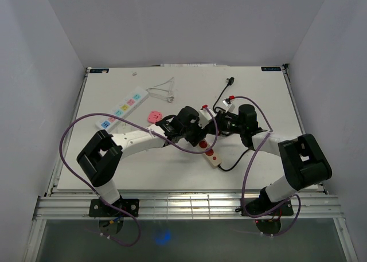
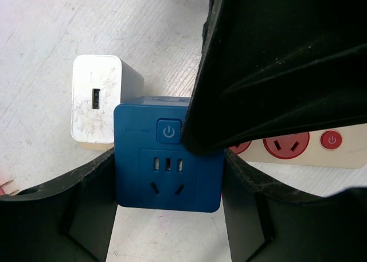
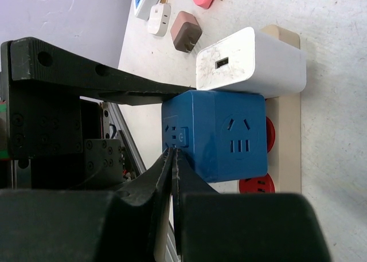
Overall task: Insert the plug
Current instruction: Insert the plug into the socket.
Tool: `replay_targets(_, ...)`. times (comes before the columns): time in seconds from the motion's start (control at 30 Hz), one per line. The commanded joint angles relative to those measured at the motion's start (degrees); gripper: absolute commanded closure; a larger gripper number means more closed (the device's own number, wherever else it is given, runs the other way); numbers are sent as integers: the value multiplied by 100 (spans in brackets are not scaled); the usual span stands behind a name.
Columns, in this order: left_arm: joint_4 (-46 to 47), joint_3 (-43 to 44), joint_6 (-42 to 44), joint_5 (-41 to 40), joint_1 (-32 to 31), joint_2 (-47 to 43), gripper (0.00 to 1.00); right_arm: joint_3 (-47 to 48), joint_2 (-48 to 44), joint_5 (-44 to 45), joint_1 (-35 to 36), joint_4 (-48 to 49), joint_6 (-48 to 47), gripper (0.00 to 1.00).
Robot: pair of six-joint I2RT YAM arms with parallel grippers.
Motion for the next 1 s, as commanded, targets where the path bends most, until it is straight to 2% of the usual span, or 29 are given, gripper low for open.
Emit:
replay_targets(0.0,522,-94,-4,-71,51,-235,98,52,262,298,-30,-225,-127,92)
replay_targets(0.43,699,-297,-30,-79,51,-288,88,87,421,359,-30,-251,-162,92)
replay_targets(0.57,839,-428,-48,-9,43,-419,76,87,456,377,-38,-251,-171,92)
replay_targets(0.7,997,-613,-39,9,51,-578,69,87,438,386,-30,-260,-188,92)
replay_targets(0.97,1226,-806,-57,26,51,-604,64,79,395,377,-30,-269,-188,92)
